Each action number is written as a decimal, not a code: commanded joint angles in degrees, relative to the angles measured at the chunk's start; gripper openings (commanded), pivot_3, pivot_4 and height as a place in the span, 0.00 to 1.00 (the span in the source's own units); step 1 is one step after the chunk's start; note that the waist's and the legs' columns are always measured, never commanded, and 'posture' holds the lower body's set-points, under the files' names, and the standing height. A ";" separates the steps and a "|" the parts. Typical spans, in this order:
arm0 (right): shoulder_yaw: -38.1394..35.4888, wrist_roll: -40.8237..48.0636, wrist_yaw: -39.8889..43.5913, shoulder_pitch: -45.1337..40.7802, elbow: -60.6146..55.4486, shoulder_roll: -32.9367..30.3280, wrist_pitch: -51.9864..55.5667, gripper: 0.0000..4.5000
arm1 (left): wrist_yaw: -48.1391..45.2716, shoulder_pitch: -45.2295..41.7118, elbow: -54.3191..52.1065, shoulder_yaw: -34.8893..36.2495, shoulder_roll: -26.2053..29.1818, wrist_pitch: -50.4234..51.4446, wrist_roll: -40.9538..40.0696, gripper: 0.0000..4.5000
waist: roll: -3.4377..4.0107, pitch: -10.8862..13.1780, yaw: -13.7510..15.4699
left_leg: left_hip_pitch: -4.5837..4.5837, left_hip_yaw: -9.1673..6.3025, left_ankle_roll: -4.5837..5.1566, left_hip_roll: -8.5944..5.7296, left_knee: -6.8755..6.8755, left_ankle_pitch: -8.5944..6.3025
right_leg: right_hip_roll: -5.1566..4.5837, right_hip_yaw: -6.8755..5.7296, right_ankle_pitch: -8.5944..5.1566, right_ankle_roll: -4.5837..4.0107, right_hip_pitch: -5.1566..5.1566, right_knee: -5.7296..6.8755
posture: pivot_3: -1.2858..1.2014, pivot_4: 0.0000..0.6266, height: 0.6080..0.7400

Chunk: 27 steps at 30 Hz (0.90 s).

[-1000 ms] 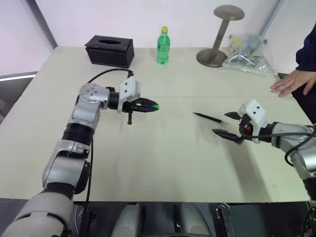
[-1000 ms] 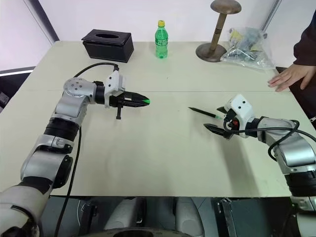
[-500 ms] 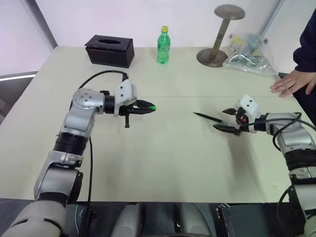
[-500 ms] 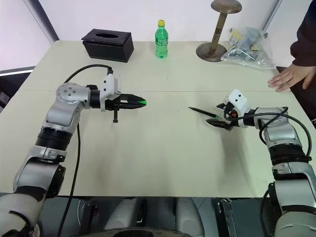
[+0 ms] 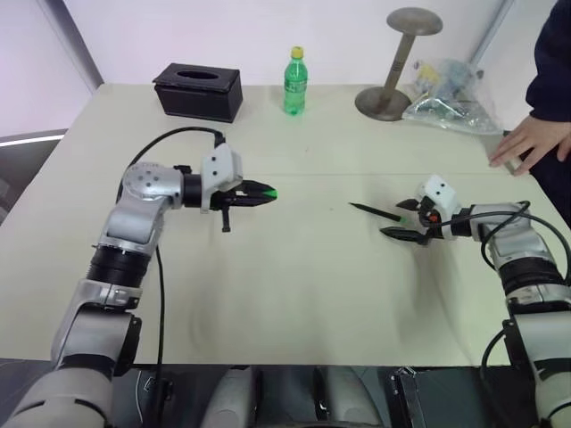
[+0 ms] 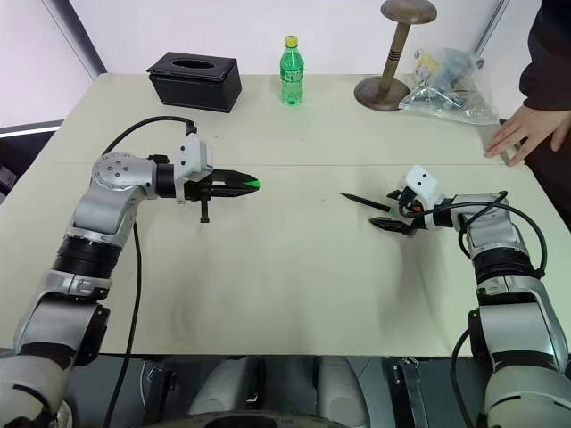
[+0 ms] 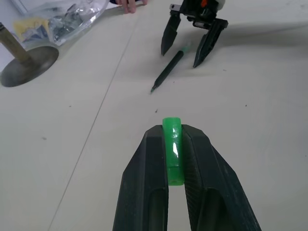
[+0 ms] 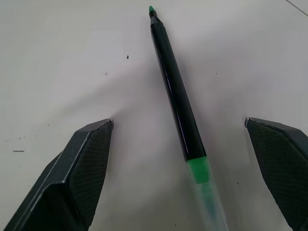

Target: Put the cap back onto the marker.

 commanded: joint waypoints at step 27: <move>-3.18 -2.00 -4.12 9.92 -25.36 -4.14 2.02 0.02 | -0.91 -2.94 8.24 -0.89 -1.48 -13.24 1.94 0.00 | 0.04 0.00 0.33 | -0.07 0.04 -0.02 -0.02 0.02 0.01 | -0.04 0.03 0.00 0.00 -0.11 0.11 | 0.52 0.24 1.00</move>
